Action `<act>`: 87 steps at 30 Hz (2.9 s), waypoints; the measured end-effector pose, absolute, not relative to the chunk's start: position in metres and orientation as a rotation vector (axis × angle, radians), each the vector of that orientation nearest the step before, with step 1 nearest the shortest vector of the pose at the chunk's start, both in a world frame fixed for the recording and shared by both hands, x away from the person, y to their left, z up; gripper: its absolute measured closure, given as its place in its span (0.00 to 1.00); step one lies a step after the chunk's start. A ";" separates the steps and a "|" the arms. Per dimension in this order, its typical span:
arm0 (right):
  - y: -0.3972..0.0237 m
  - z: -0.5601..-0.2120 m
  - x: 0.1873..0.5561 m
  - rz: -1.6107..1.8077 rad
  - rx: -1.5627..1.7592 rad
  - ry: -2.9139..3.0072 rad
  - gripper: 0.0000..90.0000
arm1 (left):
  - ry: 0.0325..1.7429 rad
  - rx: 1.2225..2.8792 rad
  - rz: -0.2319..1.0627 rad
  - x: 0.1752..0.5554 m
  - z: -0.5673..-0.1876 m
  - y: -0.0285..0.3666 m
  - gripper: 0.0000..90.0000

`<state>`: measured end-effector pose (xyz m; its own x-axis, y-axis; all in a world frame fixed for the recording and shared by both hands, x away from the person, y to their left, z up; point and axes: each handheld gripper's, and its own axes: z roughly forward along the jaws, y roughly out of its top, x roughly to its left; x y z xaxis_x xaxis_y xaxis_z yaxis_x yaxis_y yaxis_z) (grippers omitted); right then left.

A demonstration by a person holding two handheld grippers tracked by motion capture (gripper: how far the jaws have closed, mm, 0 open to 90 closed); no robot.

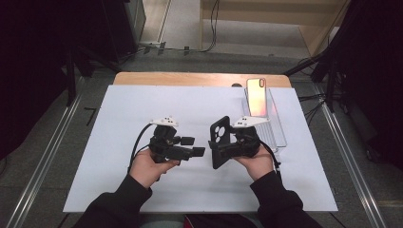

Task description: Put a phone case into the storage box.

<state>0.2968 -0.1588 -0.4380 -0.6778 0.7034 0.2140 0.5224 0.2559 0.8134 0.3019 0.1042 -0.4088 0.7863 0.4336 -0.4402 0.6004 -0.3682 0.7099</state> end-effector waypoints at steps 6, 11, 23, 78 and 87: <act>-0.160 -0.439 0.296 1.391 1.117 2.377 0.12 | 0.705 2.093 -0.243 0.301 -0.420 0.109 0.35; -0.161 -0.438 0.294 1.393 1.096 2.405 0.12 | 0.657 2.144 -0.204 0.299 -0.427 0.114 0.35; -0.168 -0.431 0.295 1.423 1.046 2.449 0.12 | 0.644 2.174 -0.211 0.294 -0.442 0.132 0.35; -0.259 -0.351 0.290 1.371 1.226 2.125 0.12 | 0.842 2.133 -0.109 0.270 -0.451 0.197 0.35; -0.266 -0.355 0.296 1.344 1.339 2.000 0.13 | 0.873 2.119 -0.097 0.270 -0.453 0.203 0.35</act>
